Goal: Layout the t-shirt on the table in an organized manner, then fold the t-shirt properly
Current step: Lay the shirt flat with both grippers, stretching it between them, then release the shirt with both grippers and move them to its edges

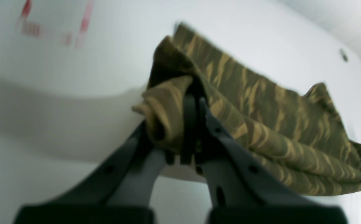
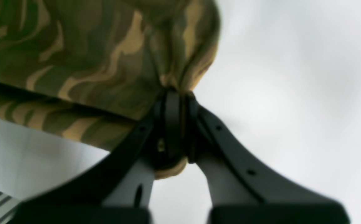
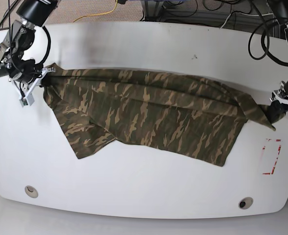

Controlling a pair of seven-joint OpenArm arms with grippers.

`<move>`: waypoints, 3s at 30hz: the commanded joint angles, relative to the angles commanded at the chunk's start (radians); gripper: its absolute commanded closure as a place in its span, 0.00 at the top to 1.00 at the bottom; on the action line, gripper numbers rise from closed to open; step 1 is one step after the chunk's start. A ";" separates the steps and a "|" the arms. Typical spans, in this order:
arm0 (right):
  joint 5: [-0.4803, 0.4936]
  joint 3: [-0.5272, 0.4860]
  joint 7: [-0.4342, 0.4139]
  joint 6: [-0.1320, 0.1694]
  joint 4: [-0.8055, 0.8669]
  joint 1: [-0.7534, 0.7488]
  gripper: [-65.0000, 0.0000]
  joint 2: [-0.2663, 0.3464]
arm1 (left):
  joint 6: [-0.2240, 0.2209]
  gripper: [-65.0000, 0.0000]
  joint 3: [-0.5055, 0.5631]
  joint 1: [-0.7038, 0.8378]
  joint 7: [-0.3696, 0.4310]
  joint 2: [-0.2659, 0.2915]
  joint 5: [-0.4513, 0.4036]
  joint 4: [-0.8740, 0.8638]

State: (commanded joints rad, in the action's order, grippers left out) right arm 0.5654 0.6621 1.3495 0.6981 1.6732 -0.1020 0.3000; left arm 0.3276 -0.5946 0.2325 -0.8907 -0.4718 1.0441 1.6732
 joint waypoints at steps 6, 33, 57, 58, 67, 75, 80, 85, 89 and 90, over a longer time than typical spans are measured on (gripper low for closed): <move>0.000 0.000 0.000 0.000 0.000 -0.048 0.03 -0.018 | 0.035 0.00 -0.011 0.109 0.000 0.000 -0.002 -0.003; -0.008 0.104 0.000 0.000 0.181 -0.011 1.00 -0.080 | 0.034 0.59 -0.009 0.164 0.000 -0.014 -0.083 0.051; -0.130 -0.021 -0.218 0.000 -0.457 0.400 1.00 0.068 | 0.031 0.59 0.032 -0.292 -0.180 -0.034 -0.087 0.118; -0.130 -0.029 -0.236 0.000 -0.474 0.397 1.00 0.066 | 0.031 0.59 0.034 -0.305 -0.180 -0.034 -0.087 0.107; -0.129 -0.031 -0.245 0.000 -0.554 0.377 1.00 0.044 | 0.029 0.59 0.031 -0.370 -0.180 -0.028 -0.087 0.000; -0.129 -0.032 -0.207 0.000 -0.528 0.364 1.00 -0.028 | -0.071 0.59 0.034 -0.394 -0.173 -0.026 -0.087 -0.094; -0.129 -0.032 -0.189 0.000 -0.526 0.364 0.98 -0.060 | -0.103 0.59 0.038 -0.408 -0.173 -0.011 -0.086 -0.155; -0.129 -0.032 -0.189 0.000 -0.502 0.364 0.96 -0.077 | -0.106 0.59 0.038 -0.422 -0.173 0.021 -0.087 -0.169; -0.129 -0.032 -0.187 0.000 -0.493 0.364 0.96 -0.084 | -0.106 0.59 0.041 -0.423 -0.172 0.026 -0.097 -0.170; -0.129 -0.032 -0.187 0.000 -0.493 0.364 0.96 -0.086 | -0.106 0.59 0.057 -0.427 -0.170 0.040 -0.120 -0.170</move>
State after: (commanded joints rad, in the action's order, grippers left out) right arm 0.4365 0.6299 1.1623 0.6981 1.1807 0.2616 0.2140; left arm 0.2217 -0.5378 -0.1941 -1.0610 -0.4319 0.9244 1.5029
